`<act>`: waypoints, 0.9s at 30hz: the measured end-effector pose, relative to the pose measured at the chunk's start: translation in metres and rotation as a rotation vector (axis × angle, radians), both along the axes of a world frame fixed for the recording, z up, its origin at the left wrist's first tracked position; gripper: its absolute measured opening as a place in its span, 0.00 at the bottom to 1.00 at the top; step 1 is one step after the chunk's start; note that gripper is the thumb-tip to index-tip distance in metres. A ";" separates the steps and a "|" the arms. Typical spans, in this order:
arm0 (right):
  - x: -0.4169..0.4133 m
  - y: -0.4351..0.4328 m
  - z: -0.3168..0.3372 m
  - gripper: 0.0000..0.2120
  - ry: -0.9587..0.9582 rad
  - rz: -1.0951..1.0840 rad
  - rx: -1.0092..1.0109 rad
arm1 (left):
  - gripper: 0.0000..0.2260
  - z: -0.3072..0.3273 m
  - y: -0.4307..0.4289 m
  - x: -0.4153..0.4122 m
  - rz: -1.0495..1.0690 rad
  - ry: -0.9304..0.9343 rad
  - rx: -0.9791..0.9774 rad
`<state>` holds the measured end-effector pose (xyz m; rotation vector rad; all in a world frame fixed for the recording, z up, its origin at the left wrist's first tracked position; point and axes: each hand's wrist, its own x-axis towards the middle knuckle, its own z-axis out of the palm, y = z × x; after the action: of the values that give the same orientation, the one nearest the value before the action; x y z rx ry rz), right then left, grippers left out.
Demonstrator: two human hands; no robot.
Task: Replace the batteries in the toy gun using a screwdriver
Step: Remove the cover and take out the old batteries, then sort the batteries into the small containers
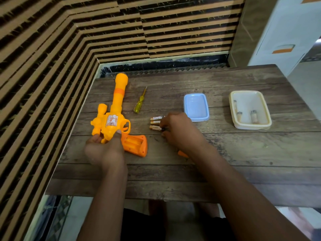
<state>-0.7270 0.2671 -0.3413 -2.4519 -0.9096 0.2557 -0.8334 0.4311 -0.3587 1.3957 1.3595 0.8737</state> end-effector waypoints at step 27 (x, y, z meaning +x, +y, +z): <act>0.022 -0.037 0.005 0.26 -0.021 -0.404 -0.085 | 0.04 0.009 -0.051 0.069 -0.745 -0.190 0.356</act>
<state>-0.7046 0.2300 -0.3364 -2.6529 -0.4008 0.1267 -0.7646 0.3800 -0.3502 1.8537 0.4669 0.7223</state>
